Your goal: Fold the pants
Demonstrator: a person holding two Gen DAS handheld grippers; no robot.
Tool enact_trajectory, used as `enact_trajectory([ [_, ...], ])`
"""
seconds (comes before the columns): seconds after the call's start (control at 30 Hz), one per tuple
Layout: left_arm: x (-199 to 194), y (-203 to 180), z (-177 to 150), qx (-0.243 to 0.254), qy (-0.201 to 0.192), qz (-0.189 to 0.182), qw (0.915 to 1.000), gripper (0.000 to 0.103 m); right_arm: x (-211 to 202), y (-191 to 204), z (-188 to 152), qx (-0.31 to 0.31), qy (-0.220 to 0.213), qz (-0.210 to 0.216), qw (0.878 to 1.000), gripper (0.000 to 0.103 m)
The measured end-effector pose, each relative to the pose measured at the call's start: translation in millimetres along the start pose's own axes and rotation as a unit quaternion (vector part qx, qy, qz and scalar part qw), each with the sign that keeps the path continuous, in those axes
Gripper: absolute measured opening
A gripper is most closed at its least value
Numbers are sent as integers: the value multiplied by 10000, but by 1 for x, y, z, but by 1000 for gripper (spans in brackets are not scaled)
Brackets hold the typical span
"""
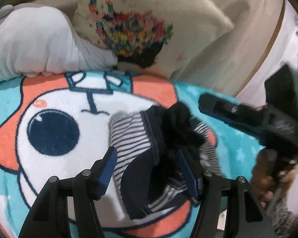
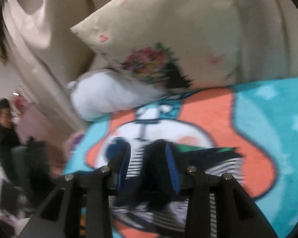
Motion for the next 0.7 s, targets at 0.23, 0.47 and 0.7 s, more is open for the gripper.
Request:
enact_trajectory([
  [0.23, 28, 37, -23, -16, 322, 822, 9961, 66, 48, -6, -17, 586, 417, 471, 9963, 32],
  [0.47, 5, 26, -13, -72, 111, 218, 9997, 66, 18, -20, -12, 97, 172, -199, 9996, 38],
  [0.7, -5, 0, -12, 152, -164, -43, 9997, 68, 20, -14, -21, -486, 531, -618, 9955, 65],
])
Point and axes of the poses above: each gripper's, at about its wrist camera, not at the fingertips, and x roughly the way its jaws point, y to its left, z to its top, the point moved 10 cm from there along x, roughly the way its jaws point, and after that the axes turned 10 degrees about -x, right-handed, at the moved point
